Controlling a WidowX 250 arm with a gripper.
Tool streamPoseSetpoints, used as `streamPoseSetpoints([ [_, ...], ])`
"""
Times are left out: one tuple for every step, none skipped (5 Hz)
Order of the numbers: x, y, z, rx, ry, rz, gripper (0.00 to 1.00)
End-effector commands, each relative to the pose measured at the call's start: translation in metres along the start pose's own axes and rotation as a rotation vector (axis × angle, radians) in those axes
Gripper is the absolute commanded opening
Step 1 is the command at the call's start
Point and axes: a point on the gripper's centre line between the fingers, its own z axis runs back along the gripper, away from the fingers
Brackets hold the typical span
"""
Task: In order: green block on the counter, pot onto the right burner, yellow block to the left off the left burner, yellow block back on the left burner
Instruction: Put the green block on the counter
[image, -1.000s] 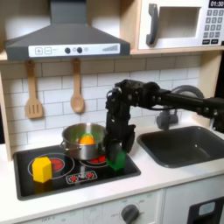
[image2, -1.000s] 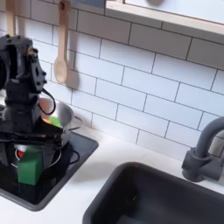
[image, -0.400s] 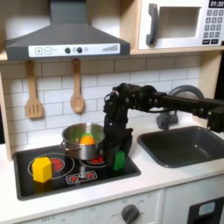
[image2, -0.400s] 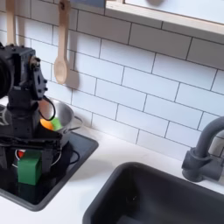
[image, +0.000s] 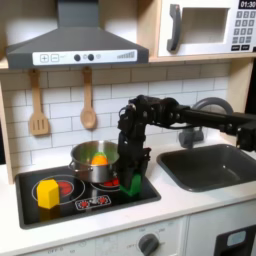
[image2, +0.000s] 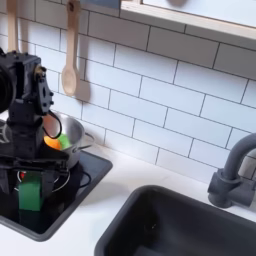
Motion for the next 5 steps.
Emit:
streamPoseSetpoints([
  [-0.001, -0.001, -0.001, 0.004, 0.006, -0.009, 0.0],
  [0.0, -0.003, 0.002, -0.008, 0.001, -0.007, 0.0],
  [-0.001, -0.012, 0.008, -0.053, 0.004, -0.019, 0.0],
  [-0.003, -0.019, 0.007, -0.076, 0.021, -0.03, 0.0],
  [-0.002, -0.025, 0.01, -0.099, 0.013, -0.039, 0.0],
])
